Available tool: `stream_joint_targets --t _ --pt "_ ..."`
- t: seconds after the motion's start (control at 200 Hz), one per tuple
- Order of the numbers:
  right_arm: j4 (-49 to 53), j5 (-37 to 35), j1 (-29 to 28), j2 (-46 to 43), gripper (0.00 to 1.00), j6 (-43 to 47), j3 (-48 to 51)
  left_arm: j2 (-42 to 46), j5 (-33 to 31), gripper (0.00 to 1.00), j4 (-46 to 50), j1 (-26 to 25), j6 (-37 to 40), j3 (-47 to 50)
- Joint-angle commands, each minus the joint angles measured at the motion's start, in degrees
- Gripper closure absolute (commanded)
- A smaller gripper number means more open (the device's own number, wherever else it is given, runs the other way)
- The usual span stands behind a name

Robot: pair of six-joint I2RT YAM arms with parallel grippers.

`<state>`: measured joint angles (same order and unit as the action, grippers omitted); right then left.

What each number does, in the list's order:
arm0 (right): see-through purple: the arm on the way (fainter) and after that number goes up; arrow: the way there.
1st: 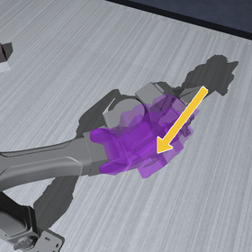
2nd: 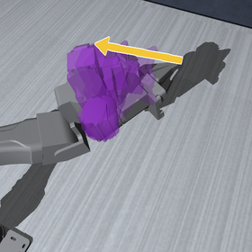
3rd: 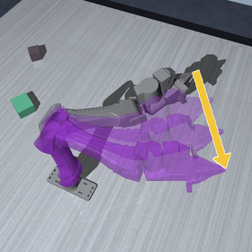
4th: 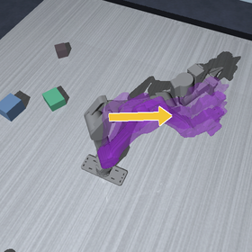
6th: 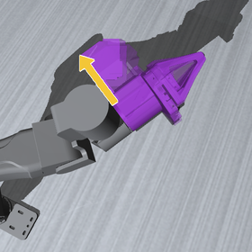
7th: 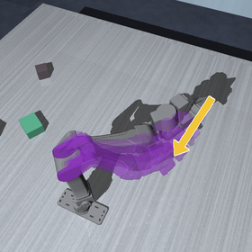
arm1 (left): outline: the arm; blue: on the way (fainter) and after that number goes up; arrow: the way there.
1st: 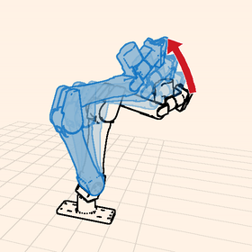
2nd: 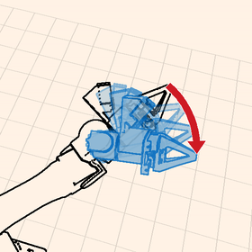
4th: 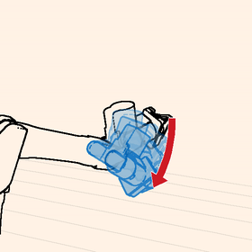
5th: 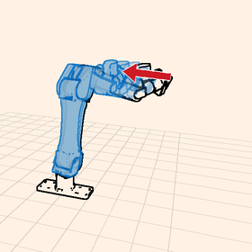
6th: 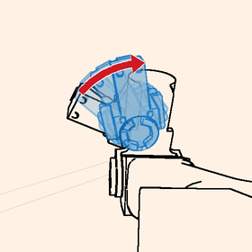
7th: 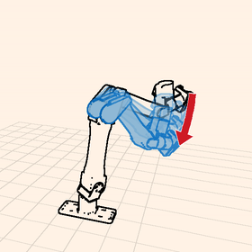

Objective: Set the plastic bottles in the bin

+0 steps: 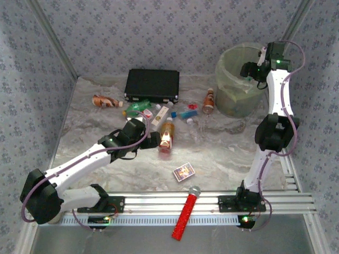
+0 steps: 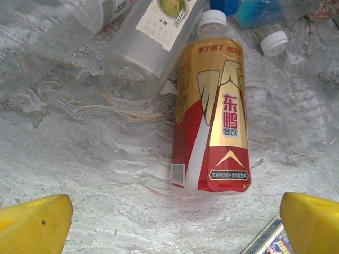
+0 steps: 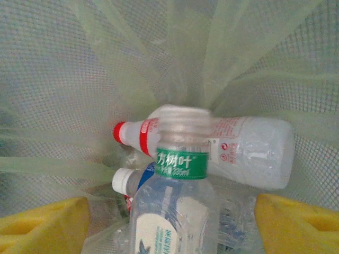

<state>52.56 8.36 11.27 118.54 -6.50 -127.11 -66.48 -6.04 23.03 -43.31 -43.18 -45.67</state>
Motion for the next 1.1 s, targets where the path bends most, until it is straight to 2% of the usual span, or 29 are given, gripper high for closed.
stream_joint_targets --t 0.0,0.045,0.155,0.425,0.53,0.74,0.925,1.094 --pt "3.99 -0.10 -0.02 -0.48 0.14 0.94 -5.46 -1.16 -0.03 0.00 1.14 -0.54 0.15 -1.68" --pt "5.07 -0.05 0.00 -0.72 0.12 1.00 -7.40 -1.62 0.30 0.00 1.20 -0.49 0.48 -2.32" --pt "7.60 0.08 0.15 -1.82 0.00 1.23 -12.00 -3.34 0.93 0.00 0.86 -0.95 1.25 -3.69" --pt "8.53 1.35 -0.36 -9.35 0.00 1.16 -11.16 -9.38 2.35 0.00 -0.16 -2.86 3.25 -8.68" --pt "6.56 4.21 -0.93 -15.19 0.00 0.00 -4.16 -12.75 2.11 0.00 0.32 -3.68 4.04 -11.56" --pt "-1.99 14.48 -2.16 -31.53 0.00 -4.45 16.54 -20.36 -1.56 0.00 4.63 -5.80 6.41 -17.50" --pt "-5.76 17.94 -3.33 -42.59 0.00 -7.31 28.79 -25.90 -4.18 0.00 7.27 -7.03 7.68 -20.89" --pt "-6.50 22.06 -5.55 -50.03 0.00 -8.09 38.72 -29.30 -4.07 0.00 6.88 -7.14 7.85 -21.64"
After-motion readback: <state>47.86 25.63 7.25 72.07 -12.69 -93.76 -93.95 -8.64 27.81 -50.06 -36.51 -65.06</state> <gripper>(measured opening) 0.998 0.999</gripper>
